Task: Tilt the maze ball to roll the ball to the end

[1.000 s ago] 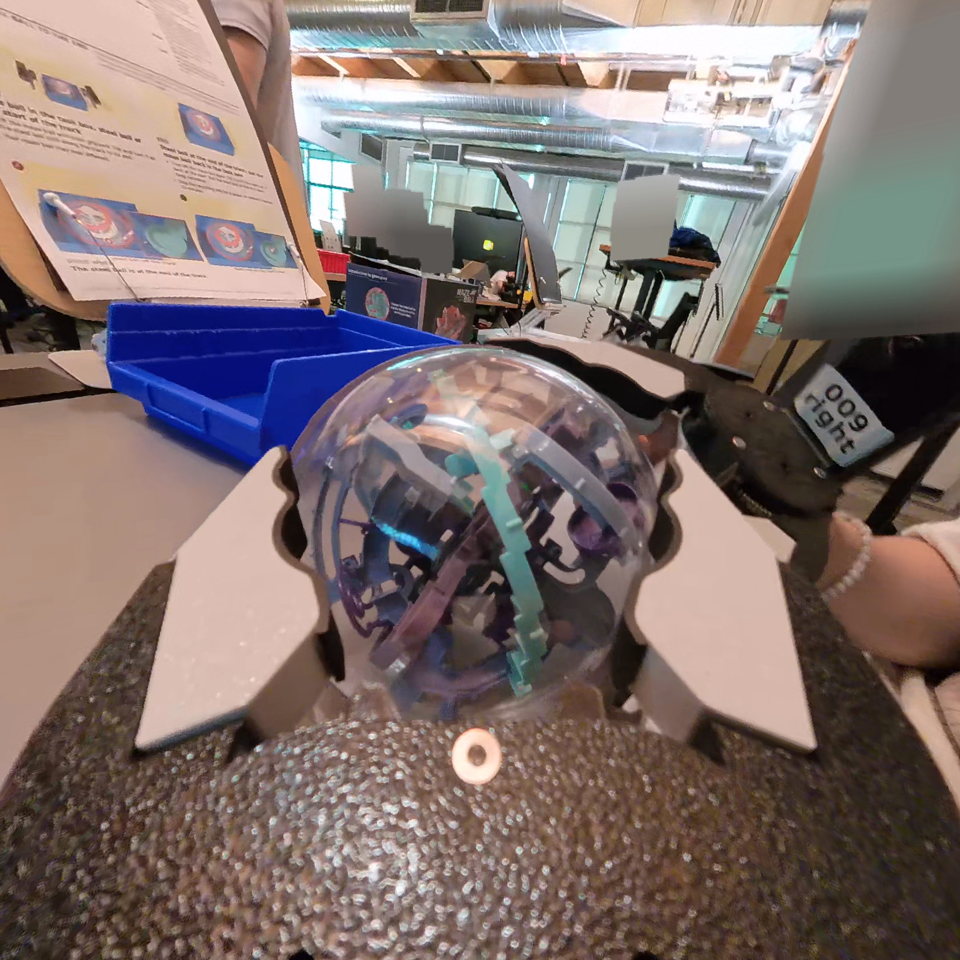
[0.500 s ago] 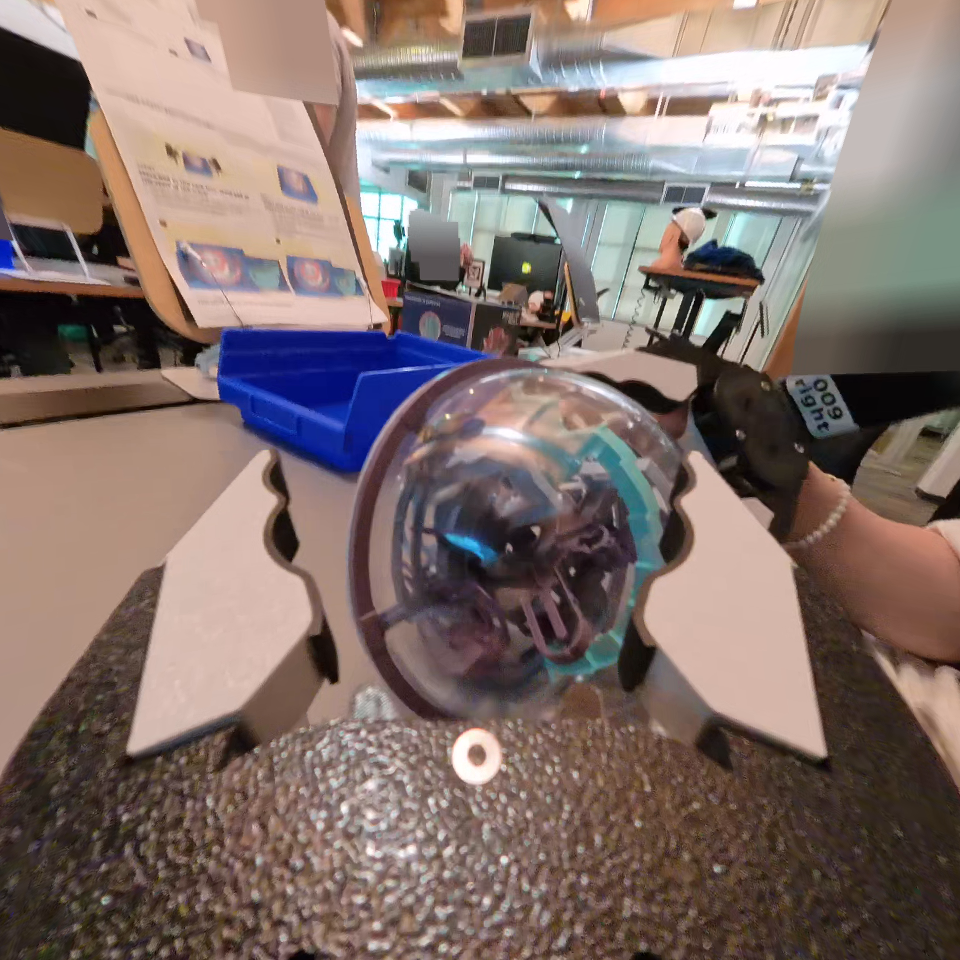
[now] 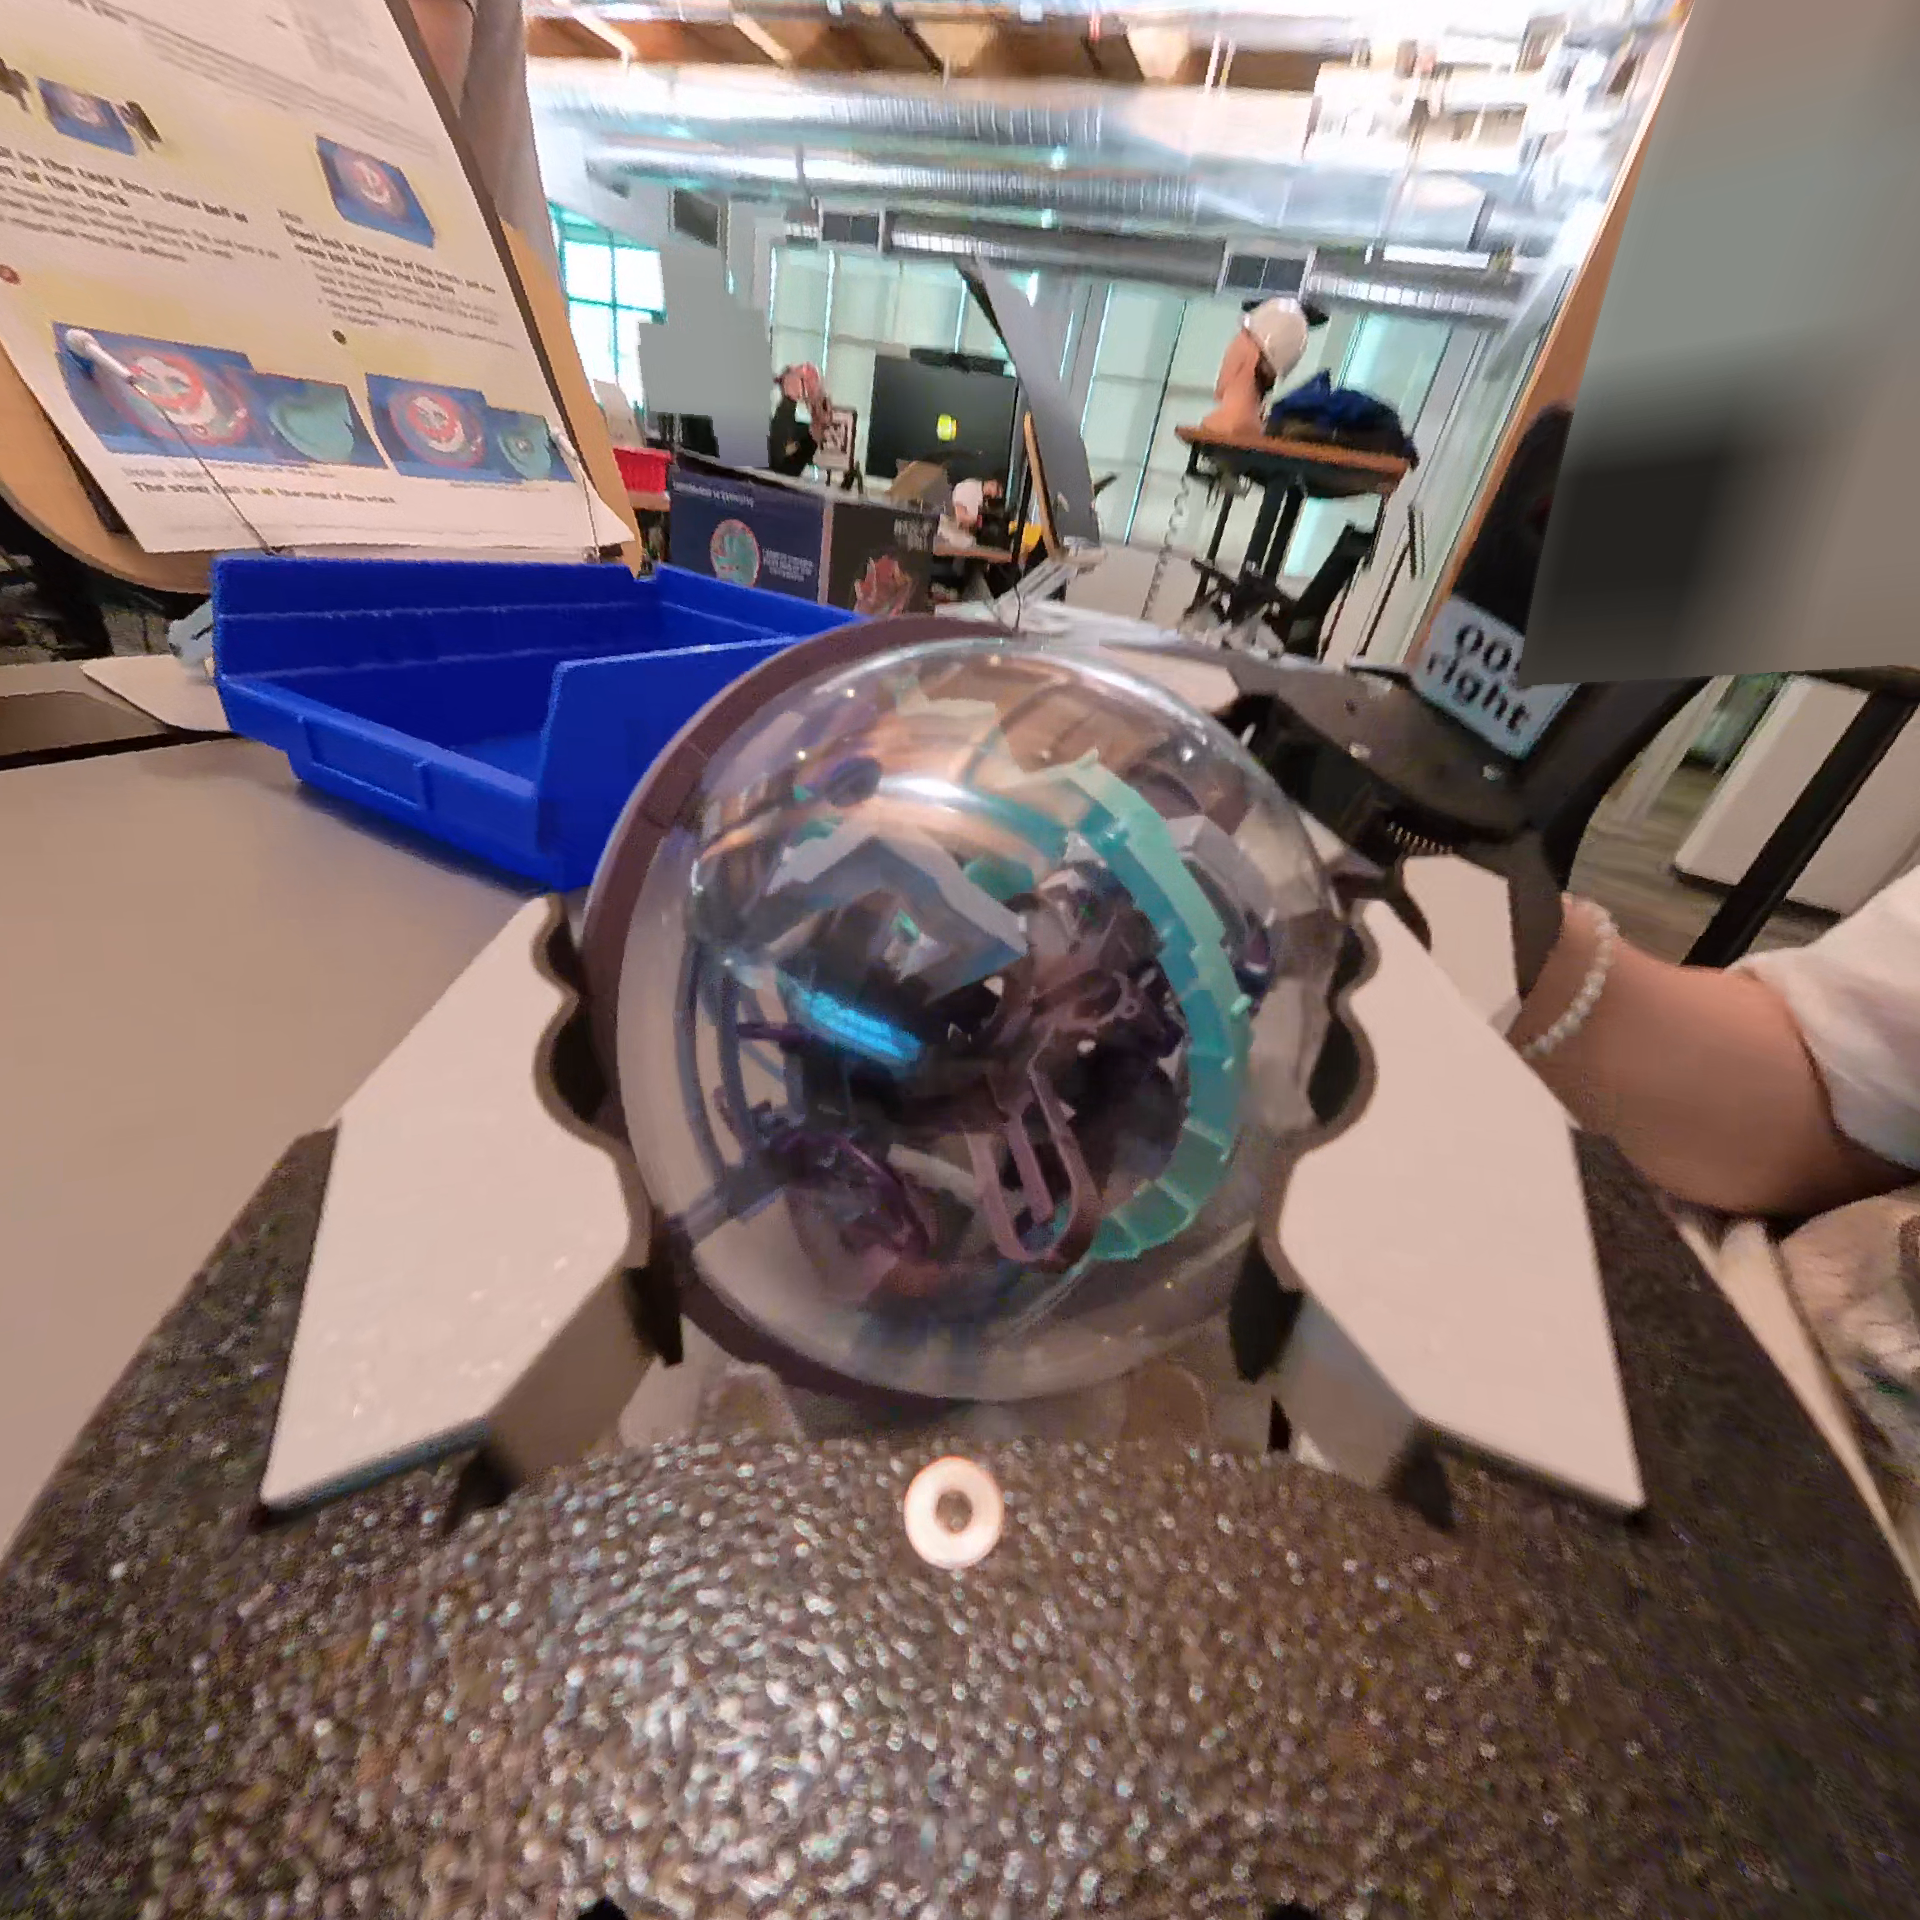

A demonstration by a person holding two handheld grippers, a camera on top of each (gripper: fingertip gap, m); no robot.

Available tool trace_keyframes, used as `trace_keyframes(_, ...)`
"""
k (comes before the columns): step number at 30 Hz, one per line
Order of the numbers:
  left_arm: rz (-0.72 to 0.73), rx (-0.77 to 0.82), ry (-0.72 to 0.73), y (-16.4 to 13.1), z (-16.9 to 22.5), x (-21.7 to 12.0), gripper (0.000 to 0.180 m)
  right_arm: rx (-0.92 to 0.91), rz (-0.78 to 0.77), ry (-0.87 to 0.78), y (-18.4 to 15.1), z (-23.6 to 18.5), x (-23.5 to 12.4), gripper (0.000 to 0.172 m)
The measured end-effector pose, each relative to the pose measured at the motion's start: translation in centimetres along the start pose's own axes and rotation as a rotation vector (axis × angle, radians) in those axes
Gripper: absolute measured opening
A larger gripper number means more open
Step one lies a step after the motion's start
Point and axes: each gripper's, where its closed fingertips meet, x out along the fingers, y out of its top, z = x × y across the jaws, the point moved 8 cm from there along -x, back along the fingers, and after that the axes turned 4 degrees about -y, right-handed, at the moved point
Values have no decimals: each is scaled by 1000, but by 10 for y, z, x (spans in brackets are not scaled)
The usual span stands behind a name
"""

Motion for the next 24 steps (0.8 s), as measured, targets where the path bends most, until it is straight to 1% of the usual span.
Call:
trace_keyframes(2,-29,23,0,0,1,0,145,-64,-33,59,2,-1,-2,156)
trace_keyframes(3,-25,35,19,2,0,0,152,-86,-49,79,2,-1,-3,156)
trace_keyframes(4,-14,44,36,4,-1,-2,156,-111,-57,99,2,-1,-5,155)
trace_keyframes(7,42,44,55,13,-2,-9,154,-205,-74,155,4,-4,-8,154)
trace_keyframes(9,39,19,28,12,0,-12,152,-266,-82,184,7,-7,-8,154)
trace_keyframes(10,27,1,-23,10,3,-12,143,-292,-83,198,9,-9,-7,154)
trace_keyframes(11,13,-12,-91,8,8,-11,130,-314,-80,211,10,-10,-6,154)
trace_keyframes(12,5,-18,-102,6,9,-10,133,-318,-78,216,11,-11,-4,154)
trace_keyframes(15,10,-39,-97,4,6,-11,135,-287,-56,216,12,-11,1,155)
trace_keyframes(18,31,-70,-87,3,3,-11,135,-203,-43,166,10,-10,3,156)
trace_keyframes(21,45,-115,-71,2,-2,-12,135,-69,-29,81,4,-10,4,157)
trace_keyframes(24,72,-144,-69,2,-5,-17,129,107,24,-70,-6,-18,4,158)
